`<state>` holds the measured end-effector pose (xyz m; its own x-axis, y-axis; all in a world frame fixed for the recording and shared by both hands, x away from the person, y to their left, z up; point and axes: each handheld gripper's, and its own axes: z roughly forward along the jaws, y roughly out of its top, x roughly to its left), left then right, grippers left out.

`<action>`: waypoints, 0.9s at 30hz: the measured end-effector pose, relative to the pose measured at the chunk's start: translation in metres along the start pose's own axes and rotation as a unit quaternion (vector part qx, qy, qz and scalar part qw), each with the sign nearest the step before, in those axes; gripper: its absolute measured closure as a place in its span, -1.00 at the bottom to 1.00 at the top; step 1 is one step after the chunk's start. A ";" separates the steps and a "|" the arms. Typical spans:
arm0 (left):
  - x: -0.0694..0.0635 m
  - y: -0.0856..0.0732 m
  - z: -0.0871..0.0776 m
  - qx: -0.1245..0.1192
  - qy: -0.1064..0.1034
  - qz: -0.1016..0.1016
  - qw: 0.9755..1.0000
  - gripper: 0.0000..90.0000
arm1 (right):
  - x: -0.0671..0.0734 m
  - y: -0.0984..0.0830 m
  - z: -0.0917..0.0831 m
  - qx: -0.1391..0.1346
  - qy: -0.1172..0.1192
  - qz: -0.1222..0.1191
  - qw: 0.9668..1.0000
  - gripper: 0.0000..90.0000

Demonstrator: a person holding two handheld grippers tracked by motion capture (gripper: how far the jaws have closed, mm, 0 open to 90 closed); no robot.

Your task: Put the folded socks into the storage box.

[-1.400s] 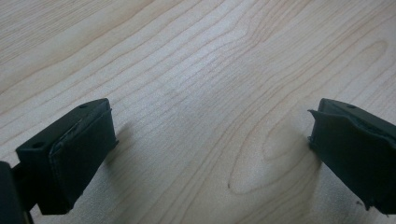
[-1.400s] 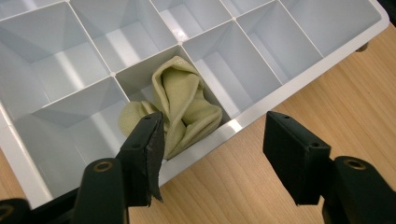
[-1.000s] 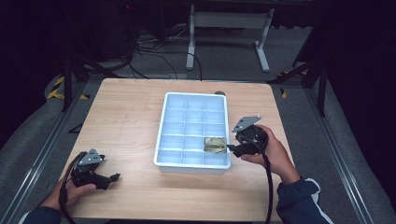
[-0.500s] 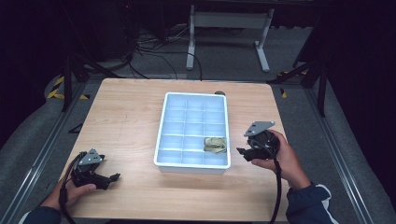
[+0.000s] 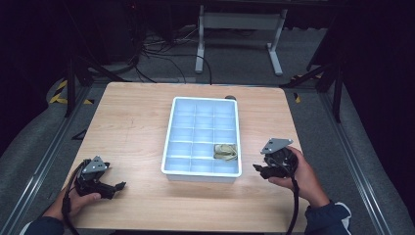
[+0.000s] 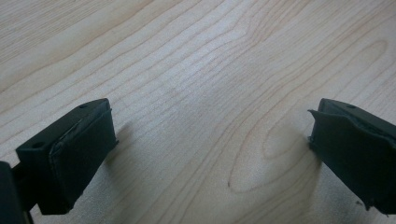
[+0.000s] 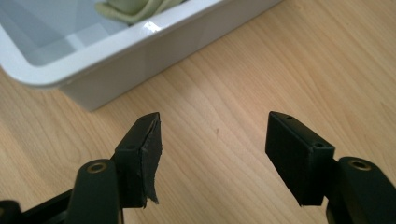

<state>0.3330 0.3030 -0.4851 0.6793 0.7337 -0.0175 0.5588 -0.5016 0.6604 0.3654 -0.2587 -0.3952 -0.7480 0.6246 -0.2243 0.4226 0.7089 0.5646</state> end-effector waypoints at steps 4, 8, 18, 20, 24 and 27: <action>0.000 0.000 0.000 0.001 0.000 0.000 1.000 -0.99 | 0.003 -0.010 0.001 -0.003 -0.001 -0.003 1.000 -0.20; 0.000 0.000 0.000 0.000 0.000 0.000 1.000 -0.99 | 0.007 -0.024 0.000 -0.015 0.000 -0.004 1.000 -0.22; 0.000 0.000 0.000 0.002 0.000 0.001 1.000 -0.99 | 0.009 -0.051 -0.002 -0.039 0.000 0.027 0.999 -0.23; 0.000 0.000 0.000 -0.001 0.002 0.000 1.000 -0.99 | 0.009 -0.057 -0.002 -0.044 -0.002 0.034 0.998 -0.23; 0.000 0.000 0.000 -0.002 0.003 -0.001 1.000 -0.99 | 0.009 -0.070 -0.004 -0.051 -0.004 0.051 0.997 -0.23; 0.000 0.000 0.000 0.000 0.002 0.000 1.000 -0.99 | 0.009 -0.078 -0.003 -0.055 -0.003 0.058 0.997 -0.23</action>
<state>0.3327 0.3030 -0.4851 0.6773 0.7355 -0.0157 0.5595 -0.5011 0.6602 0.3239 -0.3093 -0.4388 -0.6946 0.7021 -0.1566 0.4476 0.5922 0.6700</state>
